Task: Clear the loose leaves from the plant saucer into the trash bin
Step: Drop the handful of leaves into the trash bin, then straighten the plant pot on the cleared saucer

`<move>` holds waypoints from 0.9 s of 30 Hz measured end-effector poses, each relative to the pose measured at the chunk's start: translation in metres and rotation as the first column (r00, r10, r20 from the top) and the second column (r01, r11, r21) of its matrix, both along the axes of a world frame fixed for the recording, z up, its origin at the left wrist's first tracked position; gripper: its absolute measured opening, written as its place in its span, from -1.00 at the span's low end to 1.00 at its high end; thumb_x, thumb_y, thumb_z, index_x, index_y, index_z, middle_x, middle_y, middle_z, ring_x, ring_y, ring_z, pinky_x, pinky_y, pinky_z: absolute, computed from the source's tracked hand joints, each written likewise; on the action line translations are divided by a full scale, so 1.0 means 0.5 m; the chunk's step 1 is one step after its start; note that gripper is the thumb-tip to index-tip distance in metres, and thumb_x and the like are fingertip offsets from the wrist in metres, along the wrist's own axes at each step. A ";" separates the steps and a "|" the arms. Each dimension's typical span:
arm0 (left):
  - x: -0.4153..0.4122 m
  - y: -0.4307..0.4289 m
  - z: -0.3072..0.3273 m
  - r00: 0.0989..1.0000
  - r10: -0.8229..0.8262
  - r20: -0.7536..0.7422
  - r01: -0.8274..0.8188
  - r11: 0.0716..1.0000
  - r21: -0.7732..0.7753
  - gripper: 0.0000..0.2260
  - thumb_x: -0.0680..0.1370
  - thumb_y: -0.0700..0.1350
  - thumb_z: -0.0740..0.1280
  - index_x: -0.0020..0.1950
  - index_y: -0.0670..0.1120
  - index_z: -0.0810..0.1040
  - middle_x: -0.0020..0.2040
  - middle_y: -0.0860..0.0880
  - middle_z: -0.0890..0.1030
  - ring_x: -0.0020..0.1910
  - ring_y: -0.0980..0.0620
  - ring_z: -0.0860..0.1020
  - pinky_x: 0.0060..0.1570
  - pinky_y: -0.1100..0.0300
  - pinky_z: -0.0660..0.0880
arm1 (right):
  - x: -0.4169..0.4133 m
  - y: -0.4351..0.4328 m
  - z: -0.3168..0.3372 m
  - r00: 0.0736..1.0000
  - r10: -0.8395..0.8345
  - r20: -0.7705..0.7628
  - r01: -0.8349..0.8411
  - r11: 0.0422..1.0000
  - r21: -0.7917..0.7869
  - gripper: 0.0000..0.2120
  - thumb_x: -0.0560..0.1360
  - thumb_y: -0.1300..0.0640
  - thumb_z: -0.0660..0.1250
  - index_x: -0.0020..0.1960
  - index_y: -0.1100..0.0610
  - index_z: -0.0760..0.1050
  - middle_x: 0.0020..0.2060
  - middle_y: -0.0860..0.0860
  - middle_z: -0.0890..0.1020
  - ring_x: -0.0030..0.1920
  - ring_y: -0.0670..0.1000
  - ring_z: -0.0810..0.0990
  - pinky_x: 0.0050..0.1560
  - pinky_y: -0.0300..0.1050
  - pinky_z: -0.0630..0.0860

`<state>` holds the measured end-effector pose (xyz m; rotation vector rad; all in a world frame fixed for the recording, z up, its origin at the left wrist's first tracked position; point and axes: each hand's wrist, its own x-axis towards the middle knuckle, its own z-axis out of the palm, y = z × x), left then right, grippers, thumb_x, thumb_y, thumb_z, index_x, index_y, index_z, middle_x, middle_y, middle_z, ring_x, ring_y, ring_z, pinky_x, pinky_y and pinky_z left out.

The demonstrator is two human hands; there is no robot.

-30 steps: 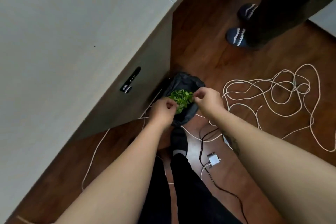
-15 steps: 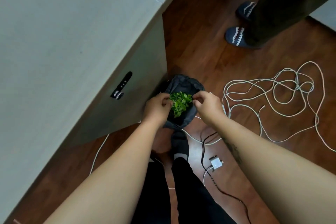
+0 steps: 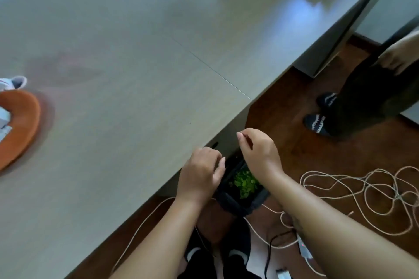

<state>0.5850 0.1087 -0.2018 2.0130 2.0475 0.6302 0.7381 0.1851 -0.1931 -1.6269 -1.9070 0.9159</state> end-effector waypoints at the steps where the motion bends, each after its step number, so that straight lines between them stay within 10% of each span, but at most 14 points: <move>1: -0.026 -0.008 0.009 0.999 0.029 -0.026 -0.028 0.999 0.033 -0.89 0.52 -0.06 0.34 -0.16 -0.07 0.53 -0.21 0.01 0.53 -0.16 -0.03 0.48 -0.23 0.11 0.49 | -0.026 0.005 0.015 0.999 0.040 0.009 -0.041 0.999 0.009 -0.78 0.60 0.01 0.19 -0.05 0.09 0.54 -0.22 -0.06 0.57 -0.16 -0.03 0.51 -0.21 -0.10 0.48; 14: -0.506 -0.261 0.053 0.819 0.557 -0.137 -0.570 0.817 -0.086 -0.52 0.50 0.16 0.18 0.31 -0.08 0.46 0.38 -0.16 0.47 0.34 -0.26 0.40 0.32 -0.10 0.39 | -0.513 -0.038 0.114 0.893 0.450 0.022 -0.450 0.888 0.097 -0.88 0.53 0.05 0.27 0.02 0.02 0.55 -0.08 -0.06 0.57 0.00 0.02 0.55 -0.04 -0.07 0.49; 27: -0.882 -0.376 0.013 0.568 0.822 0.051 -0.806 0.567 -0.167 -0.15 0.35 0.38 0.33 0.53 0.10 0.12 0.57 -0.10 0.13 0.52 -0.13 0.12 0.45 -0.02 0.22 | -1.060 -0.070 0.168 0.662 0.719 0.210 -0.749 0.638 0.179 -0.45 0.40 -0.09 0.38 0.35 -0.18 0.33 0.42 -0.04 0.27 0.43 0.04 0.22 0.17 0.08 0.50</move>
